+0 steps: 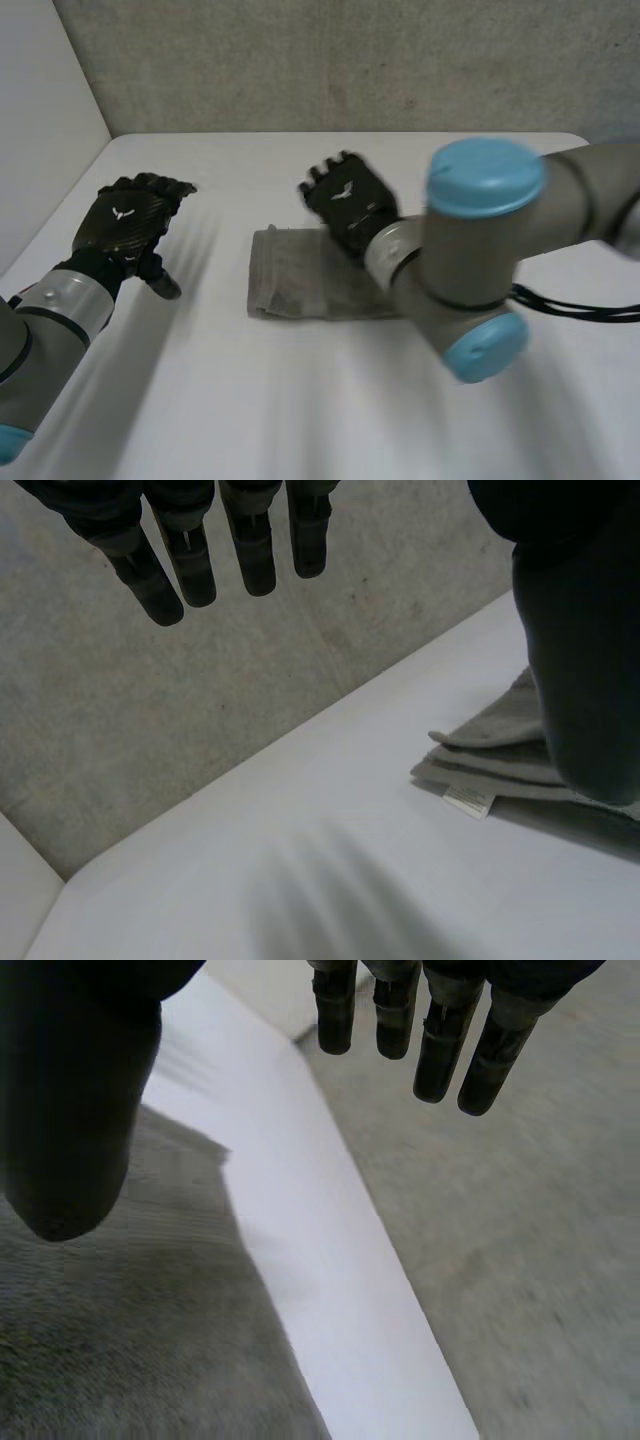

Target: Fold the towel.

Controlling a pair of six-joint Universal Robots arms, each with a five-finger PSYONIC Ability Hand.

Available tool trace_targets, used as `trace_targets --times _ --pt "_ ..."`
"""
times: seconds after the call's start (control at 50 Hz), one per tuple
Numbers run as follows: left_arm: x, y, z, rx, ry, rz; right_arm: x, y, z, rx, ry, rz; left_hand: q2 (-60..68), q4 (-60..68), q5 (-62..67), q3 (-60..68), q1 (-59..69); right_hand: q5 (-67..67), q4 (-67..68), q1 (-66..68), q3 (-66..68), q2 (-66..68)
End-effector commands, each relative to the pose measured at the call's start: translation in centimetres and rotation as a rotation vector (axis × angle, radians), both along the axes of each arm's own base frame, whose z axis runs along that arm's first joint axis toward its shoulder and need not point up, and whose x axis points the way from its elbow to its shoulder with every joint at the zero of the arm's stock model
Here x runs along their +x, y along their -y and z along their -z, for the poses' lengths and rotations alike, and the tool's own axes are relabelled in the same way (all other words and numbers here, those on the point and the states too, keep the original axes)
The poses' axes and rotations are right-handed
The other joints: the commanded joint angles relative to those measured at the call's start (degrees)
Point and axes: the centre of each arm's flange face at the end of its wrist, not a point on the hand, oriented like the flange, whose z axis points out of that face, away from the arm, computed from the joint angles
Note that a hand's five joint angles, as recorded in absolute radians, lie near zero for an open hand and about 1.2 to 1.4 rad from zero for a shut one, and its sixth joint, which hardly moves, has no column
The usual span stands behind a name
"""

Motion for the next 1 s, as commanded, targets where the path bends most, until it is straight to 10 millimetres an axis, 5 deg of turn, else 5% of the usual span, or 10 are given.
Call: trace_targets --times 0.02,0.14,0.32,0.48,0.52,0.66,0.7,0.88,0.98,1.0 --pt "-1.8 -0.6 -1.0 -0.034 -0.007 0.063 -6.6 2.0 1.1 0.141 -0.016 0.168 -3.5 -3.6 -11.8 -2.8 -4.2 -3.5 -4.5 -3.2 -4.0 -3.9" --pt "-3.4 -1.7 -1.0 -0.036 -0.01 0.118 -10.3 2.7 5.1 0.253 -0.071 0.229 -3.5 -3.6 -11.8 -2.8 -4.2 1.5 0.5 1.8 1.0 1.1" --pt "-3.9 -2.0 0.3 0.003 0.003 0.138 -12.0 5.2 9.5 0.28 -0.052 0.241 -3.5 -3.6 -11.8 -2.8 -4.2 21.0 20.0 21.3 20.5 20.6" --pt "-3.9 -2.2 0.4 0.014 -0.002 0.134 -12.7 7.2 12.1 0.308 -0.048 0.275 -3.4 -3.4 -11.6 -2.6 -4.0 47.6 46.6 47.9 47.1 47.2" --pt "-3.9 -2.3 0.3 0.01 -0.004 0.136 -12.6 7.2 12.5 0.32 -0.047 0.274 -3.4 -3.4 -11.6 -2.6 -4.0 65.5 64.5 65.8 65.0 65.1" --pt "-4.1 -2.6 0.3 0.01 -0.004 0.145 -13.1 7.3 11.6 0.303 -0.052 0.3 -3.5 -3.6 -11.8 -2.8 -4.2 66.5 65.5 66.8 66.0 66.1" --pt "-4.1 -2.8 0.3 0.013 -0.003 0.148 -13.4 7.0 9.3 0.286 -0.053 0.303 -3.5 -3.6 -11.8 -2.8 -4.2 66.5 65.5 66.8 66.0 66.1" --pt "-4.2 -2.5 -0.4 -0.011 -0.009 0.145 -13.1 6.7 5.7 0.251 -0.096 0.279 -3.5 -3.6 -11.8 -2.8 -4.2 66.5 65.5 66.8 66.0 66.1" --pt "-4.3 -1.9 -1.5 -0.045 -0.023 0.139 -10.1 5.9 3.1 0.136 -0.102 0.187 -3.7 -3.8 -11.9 -3.0 -4.4 66.5 65.5 66.8 66.0 66.1" --pt "-4.3 -1.7 -1.9 -0.056 -0.028 0.134 -7.8 4.5 2.1 0.091 -0.097 0.117 -3.7 -3.8 -11.9 -3.0 -4.4 66.5 65.5 66.8 66.0 66.1"
